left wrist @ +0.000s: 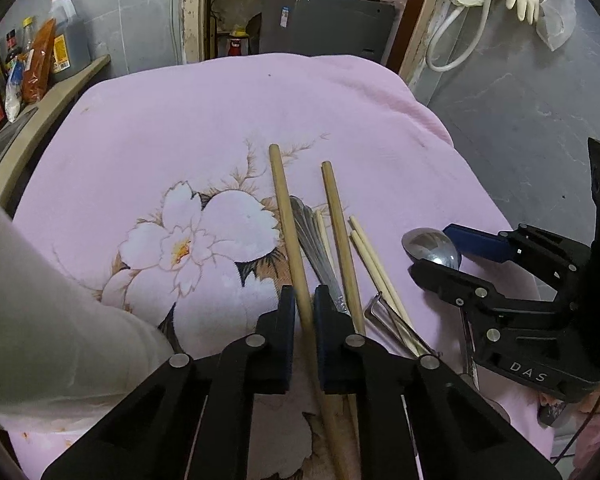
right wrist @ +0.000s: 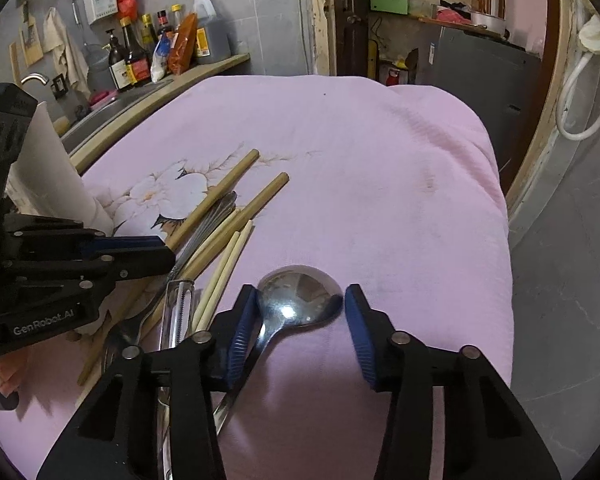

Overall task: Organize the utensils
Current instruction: 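Grasp a wooden chopstick with the left tool while the right tool grasps a metal spoon, then lift the spoon with the right tool and lower it into the white holder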

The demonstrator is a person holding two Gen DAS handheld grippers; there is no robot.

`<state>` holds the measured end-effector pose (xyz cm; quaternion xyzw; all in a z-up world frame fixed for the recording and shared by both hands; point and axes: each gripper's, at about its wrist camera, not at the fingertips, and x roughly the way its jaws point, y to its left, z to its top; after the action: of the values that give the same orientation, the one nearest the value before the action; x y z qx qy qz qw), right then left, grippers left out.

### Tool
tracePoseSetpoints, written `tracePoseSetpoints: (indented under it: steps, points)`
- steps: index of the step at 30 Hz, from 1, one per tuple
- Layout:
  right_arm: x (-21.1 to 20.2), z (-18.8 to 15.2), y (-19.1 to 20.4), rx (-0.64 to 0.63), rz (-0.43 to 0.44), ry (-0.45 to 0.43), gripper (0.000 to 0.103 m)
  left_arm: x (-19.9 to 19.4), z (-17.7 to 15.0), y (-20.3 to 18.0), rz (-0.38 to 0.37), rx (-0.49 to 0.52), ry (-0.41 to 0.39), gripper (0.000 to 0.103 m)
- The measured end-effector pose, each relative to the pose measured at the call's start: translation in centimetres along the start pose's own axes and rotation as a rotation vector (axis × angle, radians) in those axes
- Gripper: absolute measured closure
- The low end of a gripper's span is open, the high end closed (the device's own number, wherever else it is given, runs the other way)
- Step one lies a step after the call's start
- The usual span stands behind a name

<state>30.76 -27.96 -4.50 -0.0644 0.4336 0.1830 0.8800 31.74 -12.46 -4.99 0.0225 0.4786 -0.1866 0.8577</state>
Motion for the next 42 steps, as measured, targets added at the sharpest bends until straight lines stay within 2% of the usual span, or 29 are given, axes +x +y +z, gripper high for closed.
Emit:
tracePoseSetpoints:
  steps: [6, 10, 18, 22, 29, 33, 42]
  points:
    - [-0.2, -0.1, 0.1, 0.010, -0.005, -0.011, 0.062, 0.2, 0.3, 0.0, -0.021, -0.030, 0.013, 0.097]
    - [-1.0, -0.7, 1.0, -0.018, -0.044, -0.053, 0.062, -0.8, -0.5, -0.2, -0.009, -0.029, -0.042, 0.099]
    - [-5.0, -2.1, 3.3, -0.110, -0.169, -0.269, 0.062, -5.4, -3.2, -1.3, -0.001, 0.012, -0.257, 0.099]
    - [-7.2, -3.2, 4.6, -0.159, -0.245, -0.408, 0.062, -8.3, -4.8, -1.7, -0.020, 0.023, -0.418, 0.099]
    - [-9.7, -4.7, 6.5, -0.225, -0.376, -0.632, 0.062, -11.4, -6.8, -1.6, -0.066, 0.001, -0.629, 0.099]
    - [-11.1, -4.7, 7.4, -0.246, -0.435, -0.753, 0.062, -13.5, -7.2, -1.4, -0.052, -0.012, -0.748, 0.099]
    - [-14.1, -3.3, 10.9, -0.321, -0.490, -0.970, 0.062, -18.8, -7.6, 0.5, -0.029, -0.057, -0.957, 0.099]
